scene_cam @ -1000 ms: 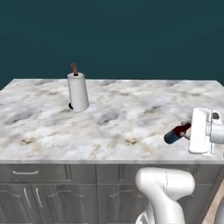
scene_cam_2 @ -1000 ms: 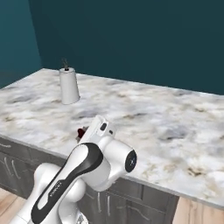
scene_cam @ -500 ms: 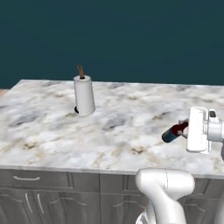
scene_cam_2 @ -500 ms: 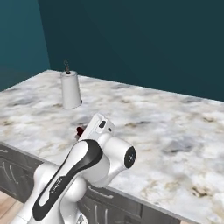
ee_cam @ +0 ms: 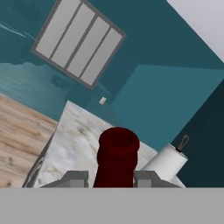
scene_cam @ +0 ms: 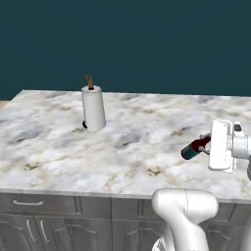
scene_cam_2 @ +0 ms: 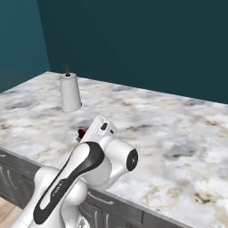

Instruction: Move the drinks to the dining counter.

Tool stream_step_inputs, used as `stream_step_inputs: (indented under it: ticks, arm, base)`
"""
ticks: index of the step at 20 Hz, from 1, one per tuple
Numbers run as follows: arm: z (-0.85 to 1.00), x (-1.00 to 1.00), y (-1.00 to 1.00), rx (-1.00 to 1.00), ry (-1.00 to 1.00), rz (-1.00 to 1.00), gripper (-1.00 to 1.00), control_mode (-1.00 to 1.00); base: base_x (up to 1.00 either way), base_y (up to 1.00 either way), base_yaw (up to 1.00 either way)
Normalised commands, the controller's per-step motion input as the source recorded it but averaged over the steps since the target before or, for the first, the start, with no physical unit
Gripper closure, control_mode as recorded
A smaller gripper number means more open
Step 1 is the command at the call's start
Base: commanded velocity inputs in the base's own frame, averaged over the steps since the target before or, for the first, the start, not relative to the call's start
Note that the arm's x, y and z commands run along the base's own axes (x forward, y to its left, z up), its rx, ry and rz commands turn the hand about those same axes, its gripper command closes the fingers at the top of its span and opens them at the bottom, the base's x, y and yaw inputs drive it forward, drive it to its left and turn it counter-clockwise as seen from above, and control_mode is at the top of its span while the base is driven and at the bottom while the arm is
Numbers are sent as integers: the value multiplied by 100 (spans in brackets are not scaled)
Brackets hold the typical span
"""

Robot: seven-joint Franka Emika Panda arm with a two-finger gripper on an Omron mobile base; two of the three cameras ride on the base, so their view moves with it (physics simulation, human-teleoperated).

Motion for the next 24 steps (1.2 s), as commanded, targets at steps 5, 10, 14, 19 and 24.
stream_step_inputs:
  ticks: [5,10,14,19,24]
  arm:
    - [0,0,0,0,0,0,100,100]
    - [0,0,0,0,0,0,100,100]
    - [-23,38,-9,0,0,0,100,-100]
    - [-21,62,-33,0,9,0,100,-100]
    - [-12,59,-45,0,20,0,100,-100]
  base:
    - [16,0,0]
    - [16,0,0]
    - [0,0,0]
    - [0,0,0]
    - [0,0,0]
